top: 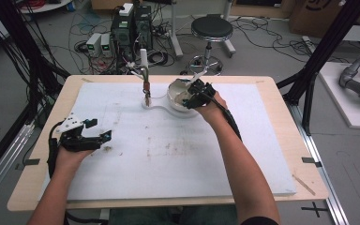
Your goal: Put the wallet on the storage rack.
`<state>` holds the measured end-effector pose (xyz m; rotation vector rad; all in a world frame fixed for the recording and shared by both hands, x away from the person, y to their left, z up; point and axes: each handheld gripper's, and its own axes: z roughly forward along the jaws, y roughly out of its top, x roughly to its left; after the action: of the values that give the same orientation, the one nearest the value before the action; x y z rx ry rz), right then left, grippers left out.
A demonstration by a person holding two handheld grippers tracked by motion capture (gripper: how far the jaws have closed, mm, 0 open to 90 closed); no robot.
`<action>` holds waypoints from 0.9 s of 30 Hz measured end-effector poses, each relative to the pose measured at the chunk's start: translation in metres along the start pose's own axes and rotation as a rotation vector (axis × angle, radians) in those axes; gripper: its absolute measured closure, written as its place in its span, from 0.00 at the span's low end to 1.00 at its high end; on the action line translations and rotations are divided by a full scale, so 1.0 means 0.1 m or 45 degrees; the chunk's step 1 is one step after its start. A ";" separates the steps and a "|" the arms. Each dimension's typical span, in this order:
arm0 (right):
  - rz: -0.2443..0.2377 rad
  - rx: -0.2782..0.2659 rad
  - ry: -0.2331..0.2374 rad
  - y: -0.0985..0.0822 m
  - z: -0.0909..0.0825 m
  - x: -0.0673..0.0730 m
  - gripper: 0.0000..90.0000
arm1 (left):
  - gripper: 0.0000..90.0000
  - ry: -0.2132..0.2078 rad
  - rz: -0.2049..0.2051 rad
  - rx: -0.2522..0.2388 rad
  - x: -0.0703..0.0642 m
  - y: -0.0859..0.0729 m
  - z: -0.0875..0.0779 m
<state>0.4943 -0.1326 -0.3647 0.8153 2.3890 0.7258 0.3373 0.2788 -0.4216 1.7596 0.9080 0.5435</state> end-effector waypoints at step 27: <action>0.104 -0.252 0.075 -0.34 -0.90 0.07 0.24 | 0.21 -0.017 0.003 -0.015 -0.04 0.02 -0.02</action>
<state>0.4214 -0.1789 -0.3227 0.8220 2.3000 1.0138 0.3344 0.2766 -0.4194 1.7517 0.8923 0.5370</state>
